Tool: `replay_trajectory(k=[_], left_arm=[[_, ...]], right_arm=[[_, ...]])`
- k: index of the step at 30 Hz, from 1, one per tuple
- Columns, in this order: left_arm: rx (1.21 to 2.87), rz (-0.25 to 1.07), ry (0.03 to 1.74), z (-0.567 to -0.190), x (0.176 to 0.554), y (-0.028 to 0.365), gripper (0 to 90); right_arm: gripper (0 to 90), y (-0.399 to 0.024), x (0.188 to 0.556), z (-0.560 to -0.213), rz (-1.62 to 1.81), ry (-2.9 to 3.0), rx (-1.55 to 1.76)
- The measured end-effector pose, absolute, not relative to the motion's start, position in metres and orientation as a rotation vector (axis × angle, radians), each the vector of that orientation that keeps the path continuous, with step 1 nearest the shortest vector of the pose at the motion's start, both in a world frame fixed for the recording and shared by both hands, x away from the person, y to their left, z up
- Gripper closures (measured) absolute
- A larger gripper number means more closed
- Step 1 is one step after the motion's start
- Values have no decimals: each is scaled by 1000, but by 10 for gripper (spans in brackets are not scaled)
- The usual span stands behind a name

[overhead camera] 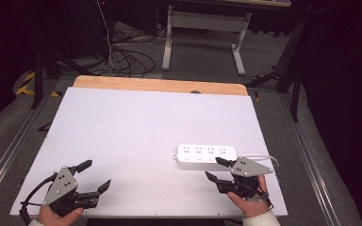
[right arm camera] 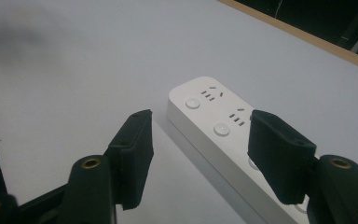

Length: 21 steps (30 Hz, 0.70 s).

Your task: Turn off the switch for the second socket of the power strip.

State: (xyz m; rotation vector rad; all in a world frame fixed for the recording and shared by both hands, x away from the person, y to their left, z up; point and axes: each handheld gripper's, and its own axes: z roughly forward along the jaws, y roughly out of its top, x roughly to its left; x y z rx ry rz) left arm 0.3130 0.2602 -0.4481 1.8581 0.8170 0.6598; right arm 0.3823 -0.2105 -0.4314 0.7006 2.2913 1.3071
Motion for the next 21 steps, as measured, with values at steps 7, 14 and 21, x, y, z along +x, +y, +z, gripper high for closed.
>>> replay_trajectory(k=[7,14,21], left_arm=[[1865,671,818,-449,314,260,166],[1868,672,820,-449,314,260,166],[1863,661,843,-450,315,261,180]], right_arm=[[403,-211,390,-425,1319,2298,711],[404,-210,399,-415,1333,2289,715],[413,-207,409,-409,1321,2304,723]])
